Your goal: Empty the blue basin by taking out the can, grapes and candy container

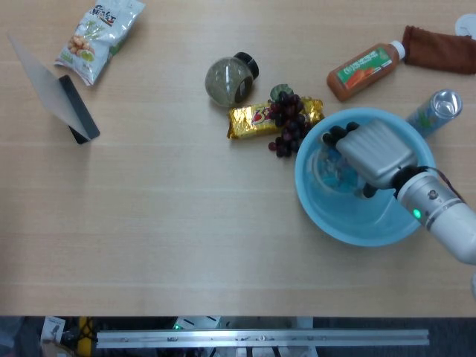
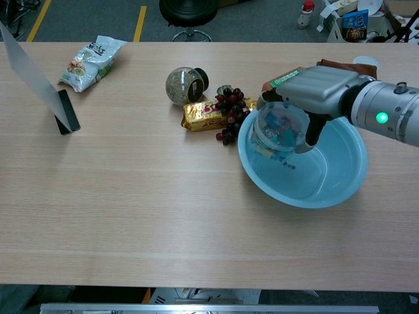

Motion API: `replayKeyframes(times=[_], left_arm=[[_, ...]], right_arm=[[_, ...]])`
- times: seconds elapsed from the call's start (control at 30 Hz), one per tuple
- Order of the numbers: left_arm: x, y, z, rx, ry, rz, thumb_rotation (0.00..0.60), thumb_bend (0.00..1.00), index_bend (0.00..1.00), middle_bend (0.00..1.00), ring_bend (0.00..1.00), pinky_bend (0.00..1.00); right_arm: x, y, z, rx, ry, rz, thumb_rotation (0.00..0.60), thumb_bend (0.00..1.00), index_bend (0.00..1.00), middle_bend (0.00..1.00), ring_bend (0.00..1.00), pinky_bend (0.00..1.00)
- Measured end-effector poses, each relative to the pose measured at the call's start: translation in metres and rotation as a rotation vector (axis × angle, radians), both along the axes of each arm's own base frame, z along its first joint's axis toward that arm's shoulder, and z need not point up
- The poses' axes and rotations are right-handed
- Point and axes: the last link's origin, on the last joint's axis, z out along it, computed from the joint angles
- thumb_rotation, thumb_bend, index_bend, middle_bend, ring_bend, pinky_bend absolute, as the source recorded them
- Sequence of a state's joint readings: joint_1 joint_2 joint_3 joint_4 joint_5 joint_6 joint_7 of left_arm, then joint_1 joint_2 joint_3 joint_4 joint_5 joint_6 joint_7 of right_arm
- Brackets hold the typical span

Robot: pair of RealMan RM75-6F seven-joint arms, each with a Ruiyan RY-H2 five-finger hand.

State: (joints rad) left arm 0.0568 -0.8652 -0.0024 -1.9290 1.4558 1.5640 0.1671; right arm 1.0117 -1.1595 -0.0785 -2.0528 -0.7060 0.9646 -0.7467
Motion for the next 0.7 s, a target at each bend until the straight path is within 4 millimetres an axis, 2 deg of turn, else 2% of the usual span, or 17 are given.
replayKeyframes(times=[0.17,0.33,0.47,0.7], left_arm=[[0.001,0.000,0.000,0.000,0.002,0.002,0.600,0.27,0.29,0.23,0.19,0.17],[0.002,0.000,0.001,0.000,0.006,0.001,0.600,0.27,0.29,0.23,0.19,0.17],[0.002,-0.002,0.002,0.001,0.009,0.000,0.600,0.27,0.29,0.23,0.19,0.17],[0.002,-0.006,0.003,0.006,0.010,0.003,0.600,0.27,0.29,0.23,0.19,0.17]], right_arm=[[0.023,-0.004,0.013,0.002,-0.068,0.014,0.600,0.21,0.32,0.41,0.41,0.55],[0.043,-0.011,0.013,0.019,-0.123,0.015,0.600,0.21,0.32,0.41,0.41,0.55],[0.058,-0.015,0.005,0.042,-0.156,0.021,0.600,0.21,0.32,0.41,0.41,0.55],[0.085,-0.018,-0.023,0.088,-0.182,0.030,0.600,0.21,0.32,0.41,0.41,0.55]])
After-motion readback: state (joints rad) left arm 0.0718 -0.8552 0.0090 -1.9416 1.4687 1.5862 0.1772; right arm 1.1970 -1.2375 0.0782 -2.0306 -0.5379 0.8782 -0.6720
